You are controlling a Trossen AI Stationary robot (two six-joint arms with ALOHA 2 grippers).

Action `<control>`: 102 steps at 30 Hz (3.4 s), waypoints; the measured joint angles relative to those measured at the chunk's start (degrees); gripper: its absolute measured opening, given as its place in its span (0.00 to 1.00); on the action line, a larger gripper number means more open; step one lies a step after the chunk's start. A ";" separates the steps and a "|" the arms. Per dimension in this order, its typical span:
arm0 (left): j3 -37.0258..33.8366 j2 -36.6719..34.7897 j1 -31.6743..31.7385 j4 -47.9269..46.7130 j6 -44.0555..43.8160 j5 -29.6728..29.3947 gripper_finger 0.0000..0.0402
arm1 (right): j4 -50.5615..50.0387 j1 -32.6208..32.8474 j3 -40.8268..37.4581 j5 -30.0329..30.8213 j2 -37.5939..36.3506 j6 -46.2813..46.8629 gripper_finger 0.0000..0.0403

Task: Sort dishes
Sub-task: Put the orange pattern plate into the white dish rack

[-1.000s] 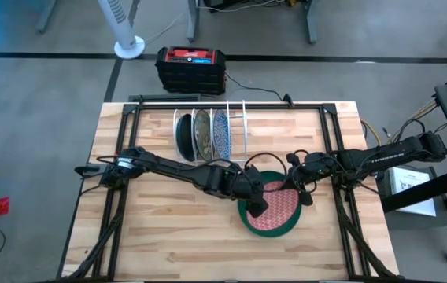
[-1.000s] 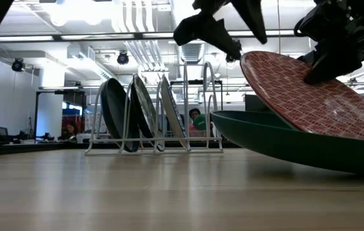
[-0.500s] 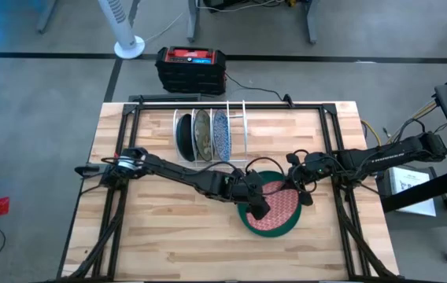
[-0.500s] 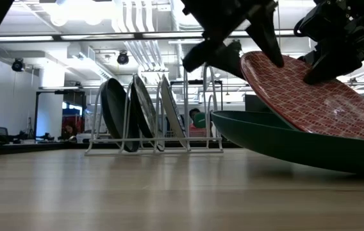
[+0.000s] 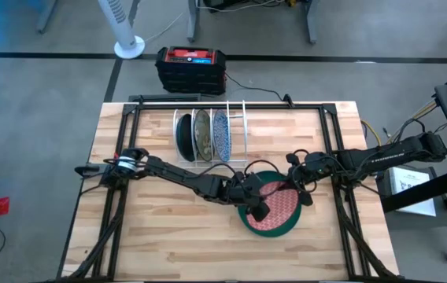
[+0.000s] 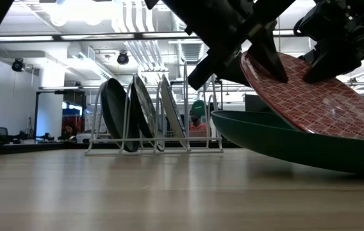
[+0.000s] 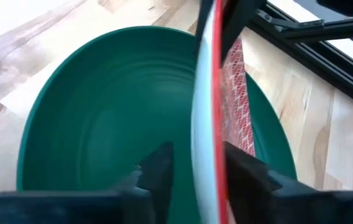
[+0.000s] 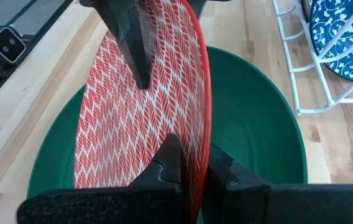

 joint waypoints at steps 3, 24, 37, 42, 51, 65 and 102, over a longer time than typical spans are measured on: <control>-0.07 0.00 0.00 0.68 0.60 -0.11 0.11 | -0.04 -0.02 0.00 0.24 0.00 0.87 0.03; 0.94 -1.00 -0.20 3.73 4.41 -1.09 0.05 | -27.01 -0.04 13.80 0.56 -0.44 22.15 0.42; 0.85 -3.59 -2.47 3.70 7.88 -6.42 0.05 | -42.79 -0.02 20.31 0.35 -8.56 26.42 0.46; 0.87 -8.61 -7.66 1.17 9.62 -16.86 0.05 | -44.56 0.00 20.13 1.57 -14.19 27.84 0.44; 0.87 -14.61 -16.05 -15.48 -0.03 -40.47 0.05 | -39.08 0.00 15.75 9.42 -16.80 28.97 0.33; 5.43 -16.11 -17.32 -23.66 0.25 -64.54 0.05 | -10.12 1.48 -0.49 3.30 -0.14 31.25 0.01; 11.23 -15.53 -2.57 -24.61 5.85 -70.15 0.05 | 14.99 3.02 -3.04 3.29 25.29 29.83 0.00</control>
